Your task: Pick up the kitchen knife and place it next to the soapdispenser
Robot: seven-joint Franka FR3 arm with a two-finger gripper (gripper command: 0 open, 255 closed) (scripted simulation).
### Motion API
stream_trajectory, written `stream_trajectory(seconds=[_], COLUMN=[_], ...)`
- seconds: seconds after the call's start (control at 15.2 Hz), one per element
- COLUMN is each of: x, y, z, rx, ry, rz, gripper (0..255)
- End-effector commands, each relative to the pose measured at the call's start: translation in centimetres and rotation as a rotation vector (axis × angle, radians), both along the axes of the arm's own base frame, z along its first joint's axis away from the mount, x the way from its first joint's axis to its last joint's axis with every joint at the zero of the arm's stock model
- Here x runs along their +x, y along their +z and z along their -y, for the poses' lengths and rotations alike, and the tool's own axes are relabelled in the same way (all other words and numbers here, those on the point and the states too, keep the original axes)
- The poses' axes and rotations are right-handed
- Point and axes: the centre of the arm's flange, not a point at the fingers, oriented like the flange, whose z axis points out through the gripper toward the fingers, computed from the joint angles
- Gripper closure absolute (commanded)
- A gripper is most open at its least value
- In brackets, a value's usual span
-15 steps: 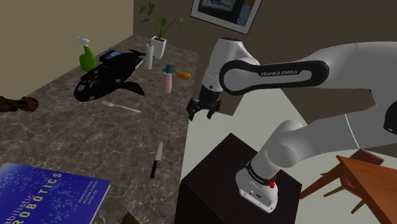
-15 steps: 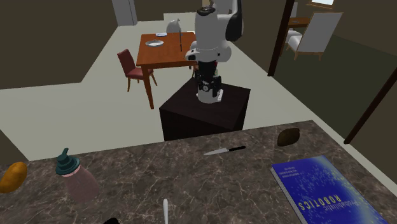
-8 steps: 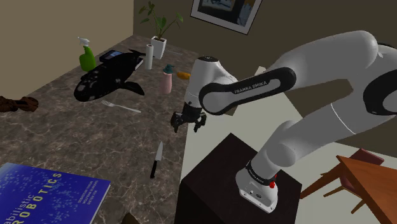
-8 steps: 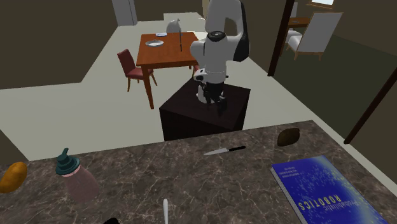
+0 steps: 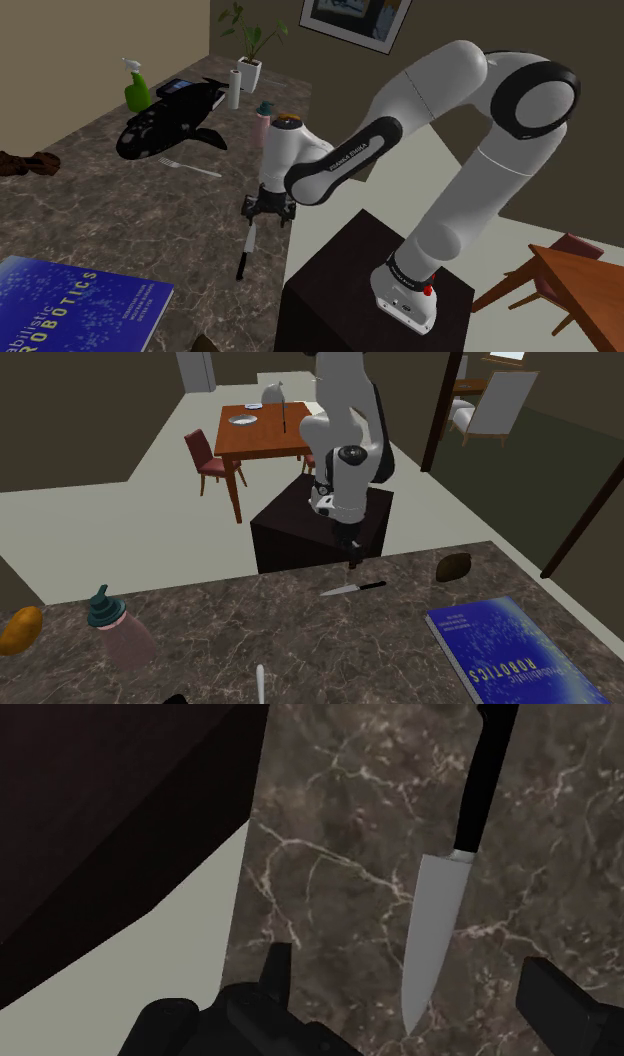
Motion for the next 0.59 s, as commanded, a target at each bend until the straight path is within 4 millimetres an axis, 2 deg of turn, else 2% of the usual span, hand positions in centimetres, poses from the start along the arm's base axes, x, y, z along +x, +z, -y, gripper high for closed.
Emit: stream_trajectory(seconds=[0.0,0.2,0.53], x=[1.1,2.7,2.5], y=[-2.5,-5.6,-8.2], z=[-1.7,-3.2,-3.2], rx=[-0.004,-0.013,-0.013], ry=[-0.05,-0.114,-0.114], rz=[-0.004,-0.012,-0.012], gripper=[0,0,0])
